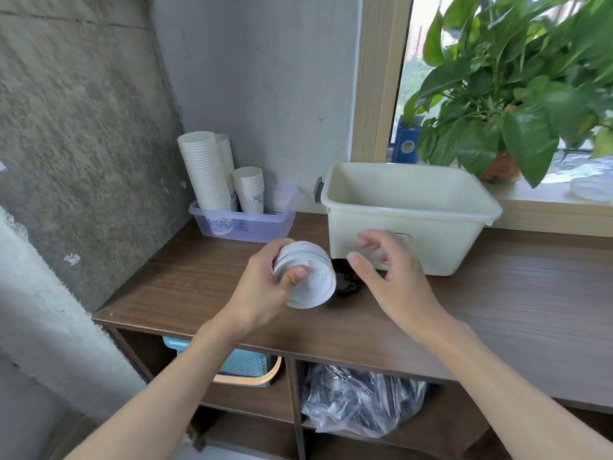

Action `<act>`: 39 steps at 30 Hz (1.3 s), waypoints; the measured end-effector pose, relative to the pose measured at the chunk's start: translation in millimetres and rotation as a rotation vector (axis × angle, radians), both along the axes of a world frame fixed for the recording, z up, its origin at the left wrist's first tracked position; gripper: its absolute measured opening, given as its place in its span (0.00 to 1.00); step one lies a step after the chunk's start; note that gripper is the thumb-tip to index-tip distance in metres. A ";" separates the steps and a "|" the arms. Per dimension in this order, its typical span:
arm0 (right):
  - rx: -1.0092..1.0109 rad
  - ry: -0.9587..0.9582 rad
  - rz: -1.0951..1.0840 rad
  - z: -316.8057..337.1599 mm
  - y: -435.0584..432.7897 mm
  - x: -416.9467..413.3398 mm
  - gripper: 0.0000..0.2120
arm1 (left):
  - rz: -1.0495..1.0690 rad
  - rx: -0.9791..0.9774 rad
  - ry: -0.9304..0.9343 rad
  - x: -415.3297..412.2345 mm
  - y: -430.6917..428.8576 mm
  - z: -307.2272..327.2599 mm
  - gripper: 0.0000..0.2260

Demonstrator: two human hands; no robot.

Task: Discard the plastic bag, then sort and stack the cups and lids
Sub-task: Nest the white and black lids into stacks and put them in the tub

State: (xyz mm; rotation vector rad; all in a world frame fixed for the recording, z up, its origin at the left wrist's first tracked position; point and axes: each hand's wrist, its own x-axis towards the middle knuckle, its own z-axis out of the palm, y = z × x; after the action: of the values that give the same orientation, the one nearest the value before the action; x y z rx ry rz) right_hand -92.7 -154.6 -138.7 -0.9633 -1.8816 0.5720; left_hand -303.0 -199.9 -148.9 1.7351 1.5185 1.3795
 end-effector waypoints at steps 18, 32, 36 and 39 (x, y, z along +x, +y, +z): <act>0.172 -0.373 -0.326 32.4 57.3 82.5 0.04 | -0.175 -0.048 0.372 19.6 53.2 62.6 0.16; 0.242 -0.470 -0.226 39.3 6.2 92.6 0.02 | -0.221 0.001 0.286 28.4 5.4 71.6 0.13; 0.071 -0.386 -0.047 61.1 12.2 93.3 0.06 | -0.187 0.074 0.158 27.7 4.7 83.5 0.17; -0.017 -0.416 0.014 77.4 34.5 86.0 0.09 | -0.092 0.159 0.074 32.3 20.2 93.5 0.20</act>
State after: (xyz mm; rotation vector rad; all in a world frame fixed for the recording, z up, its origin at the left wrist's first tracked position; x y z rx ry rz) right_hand -6.7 -120.1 -61.3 -1.1471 -2.2528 0.4176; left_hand -270.6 -179.7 -55.4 1.9461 1.3801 1.4379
